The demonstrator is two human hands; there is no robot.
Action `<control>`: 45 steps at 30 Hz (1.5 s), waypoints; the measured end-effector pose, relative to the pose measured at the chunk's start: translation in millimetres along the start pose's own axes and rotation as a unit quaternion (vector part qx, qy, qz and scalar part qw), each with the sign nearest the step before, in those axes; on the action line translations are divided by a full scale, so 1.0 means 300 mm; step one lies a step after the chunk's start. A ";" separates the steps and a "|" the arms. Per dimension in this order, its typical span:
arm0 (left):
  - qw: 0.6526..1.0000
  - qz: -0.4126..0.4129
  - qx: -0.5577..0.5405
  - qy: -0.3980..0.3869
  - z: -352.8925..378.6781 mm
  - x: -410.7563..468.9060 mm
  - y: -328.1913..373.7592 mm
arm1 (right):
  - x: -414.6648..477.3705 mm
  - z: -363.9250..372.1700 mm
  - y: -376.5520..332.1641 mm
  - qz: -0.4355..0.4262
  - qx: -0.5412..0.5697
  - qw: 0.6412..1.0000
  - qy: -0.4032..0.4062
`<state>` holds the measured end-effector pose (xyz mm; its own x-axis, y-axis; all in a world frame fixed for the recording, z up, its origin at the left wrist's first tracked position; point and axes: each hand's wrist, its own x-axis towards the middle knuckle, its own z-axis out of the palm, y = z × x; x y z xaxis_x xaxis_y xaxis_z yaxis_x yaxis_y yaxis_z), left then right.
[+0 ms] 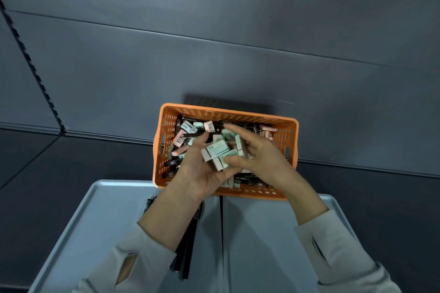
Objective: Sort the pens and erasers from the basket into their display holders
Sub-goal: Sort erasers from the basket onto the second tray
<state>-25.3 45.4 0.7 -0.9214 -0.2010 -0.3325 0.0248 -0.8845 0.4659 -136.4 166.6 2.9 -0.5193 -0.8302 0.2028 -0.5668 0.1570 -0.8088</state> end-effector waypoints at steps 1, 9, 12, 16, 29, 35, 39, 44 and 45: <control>1.000 0.000 0.003 0.000 0.003 0.000 0.001 | -0.002 -0.004 0.005 -0.001 0.011 1.000 0.002; 0.998 0.015 0.028 0.046 -0.003 0.023 -0.031 | -0.018 -0.029 0.010 -0.003 -0.004 1.000 0.026; 0.996 0.028 0.052 0.063 -0.006 0.022 -0.035 | -0.030 -0.043 -0.004 0.002 0.047 0.998 0.032; 0.992 0.057 0.081 0.081 -0.004 0.012 -0.047 | -0.051 -0.047 -0.012 0.031 0.124 0.991 0.031; 0.985 0.121 0.099 0.077 -0.059 -0.112 -0.076 | -0.276 -0.007 0.016 0.018 -0.111 0.988 0.103; 0.986 0.094 0.116 0.071 -0.133 -0.211 -0.115 | -0.372 0.120 0.104 -0.019 -0.253 0.959 0.124; 0.987 0.076 0.118 0.078 -0.178 -0.251 -0.133 | -0.397 0.176 0.139 0.135 -0.064 0.971 0.185; 0.988 0.063 0.118 0.076 -0.220 -0.281 -0.142 | -0.424 0.197 0.152 0.182 -0.073 0.961 0.193; 0.988 0.063 0.120 0.075 -0.225 -0.287 -0.142 | -0.430 0.199 0.153 0.161 -0.139 0.959 0.187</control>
<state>79.1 72.0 -46.0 -0.8482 -0.3801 -0.3689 0.0271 -0.7268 0.6863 -57.3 249.1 -93.2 -0.8592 -0.4738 0.1933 -0.4608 0.5521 -0.6948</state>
